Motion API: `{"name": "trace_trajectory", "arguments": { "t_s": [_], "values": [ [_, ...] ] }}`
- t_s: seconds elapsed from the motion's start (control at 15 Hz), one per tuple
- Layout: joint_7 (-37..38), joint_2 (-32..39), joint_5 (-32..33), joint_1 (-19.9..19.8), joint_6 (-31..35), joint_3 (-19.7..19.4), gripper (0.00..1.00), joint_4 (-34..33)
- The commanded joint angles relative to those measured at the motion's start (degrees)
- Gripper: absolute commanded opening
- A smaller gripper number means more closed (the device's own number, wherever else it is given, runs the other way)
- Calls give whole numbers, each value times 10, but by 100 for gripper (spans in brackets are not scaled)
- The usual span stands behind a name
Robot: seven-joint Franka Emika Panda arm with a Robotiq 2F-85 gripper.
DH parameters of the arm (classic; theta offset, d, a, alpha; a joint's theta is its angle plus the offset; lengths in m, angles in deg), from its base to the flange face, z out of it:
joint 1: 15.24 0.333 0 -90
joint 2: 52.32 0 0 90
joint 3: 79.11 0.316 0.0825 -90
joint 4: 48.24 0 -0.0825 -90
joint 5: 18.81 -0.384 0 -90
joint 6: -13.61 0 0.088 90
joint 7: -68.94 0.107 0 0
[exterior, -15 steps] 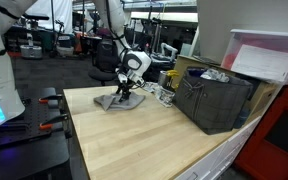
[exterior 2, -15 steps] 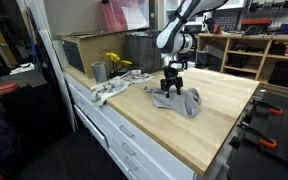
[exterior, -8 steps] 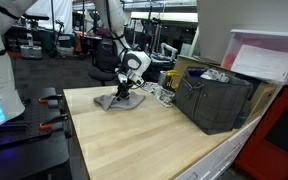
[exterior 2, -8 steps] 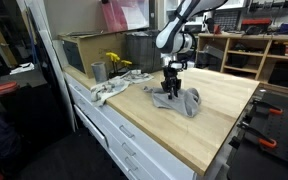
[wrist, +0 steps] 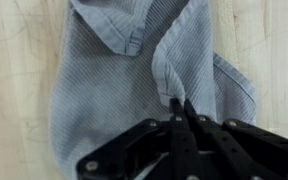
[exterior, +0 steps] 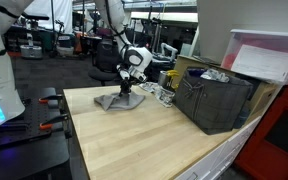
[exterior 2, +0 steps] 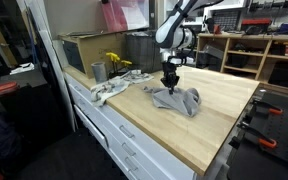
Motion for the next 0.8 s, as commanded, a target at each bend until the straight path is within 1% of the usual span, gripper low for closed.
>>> {"name": "trace_trajectory", "arguments": {
  "t_s": [0.0,0.13,0.27,0.47,0.73],
  "values": [
    [22,-84,24,11,6,-29,1,49],
    [54,-118,56,19,4,-59,1,67],
    [100,-143,107,30,-2,-91,1,83],
    [180,-161,216,50,-15,-140,1,101],
    [289,-161,364,78,-36,-184,1,103]
  ]
}}
